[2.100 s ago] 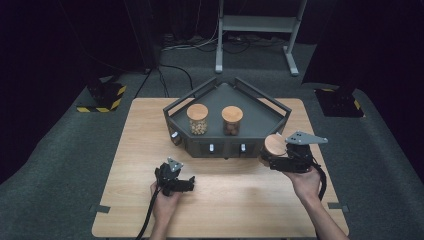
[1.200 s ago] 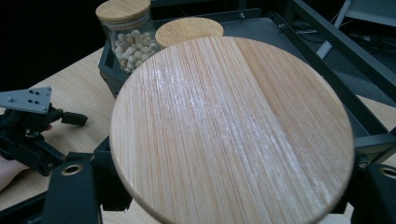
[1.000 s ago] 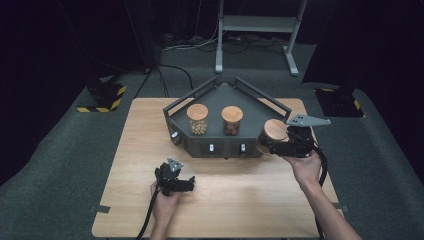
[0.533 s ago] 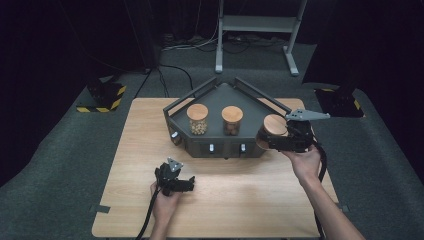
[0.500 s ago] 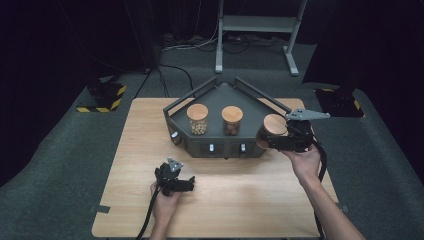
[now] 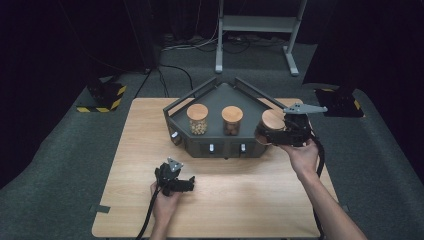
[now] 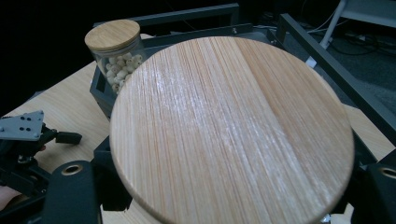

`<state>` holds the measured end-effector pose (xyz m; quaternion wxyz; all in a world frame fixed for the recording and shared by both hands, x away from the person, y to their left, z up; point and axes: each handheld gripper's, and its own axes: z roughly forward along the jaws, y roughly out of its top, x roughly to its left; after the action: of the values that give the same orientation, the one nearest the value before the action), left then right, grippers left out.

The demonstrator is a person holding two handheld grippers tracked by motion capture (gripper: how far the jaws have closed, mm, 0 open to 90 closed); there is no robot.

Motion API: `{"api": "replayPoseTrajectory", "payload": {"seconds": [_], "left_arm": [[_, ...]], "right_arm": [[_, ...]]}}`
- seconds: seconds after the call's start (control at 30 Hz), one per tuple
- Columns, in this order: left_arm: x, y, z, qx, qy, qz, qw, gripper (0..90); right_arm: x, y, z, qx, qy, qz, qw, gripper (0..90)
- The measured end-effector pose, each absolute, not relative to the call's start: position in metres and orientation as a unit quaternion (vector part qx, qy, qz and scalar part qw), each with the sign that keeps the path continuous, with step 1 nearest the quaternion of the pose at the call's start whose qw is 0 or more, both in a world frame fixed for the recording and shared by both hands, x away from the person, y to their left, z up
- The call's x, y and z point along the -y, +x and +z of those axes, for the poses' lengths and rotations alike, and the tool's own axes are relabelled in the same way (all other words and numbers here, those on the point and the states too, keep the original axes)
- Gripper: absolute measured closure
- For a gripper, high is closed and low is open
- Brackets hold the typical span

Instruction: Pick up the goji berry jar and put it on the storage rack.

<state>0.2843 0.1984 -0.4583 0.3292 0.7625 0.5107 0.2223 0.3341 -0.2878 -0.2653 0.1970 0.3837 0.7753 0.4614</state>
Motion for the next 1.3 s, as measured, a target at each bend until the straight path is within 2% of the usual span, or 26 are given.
{"api": "replayPoseTrajectory", "payload": {"seconds": [1.3], "left_arm": [[-0.198, 0.284, -0.458, -0.511, 0.762, 0.222, 0.329, 2.0]], "right_arm": [[0.266, 0.362, -0.254, -0.777, 0.406, 0.435, 0.204, 25.4]]}}
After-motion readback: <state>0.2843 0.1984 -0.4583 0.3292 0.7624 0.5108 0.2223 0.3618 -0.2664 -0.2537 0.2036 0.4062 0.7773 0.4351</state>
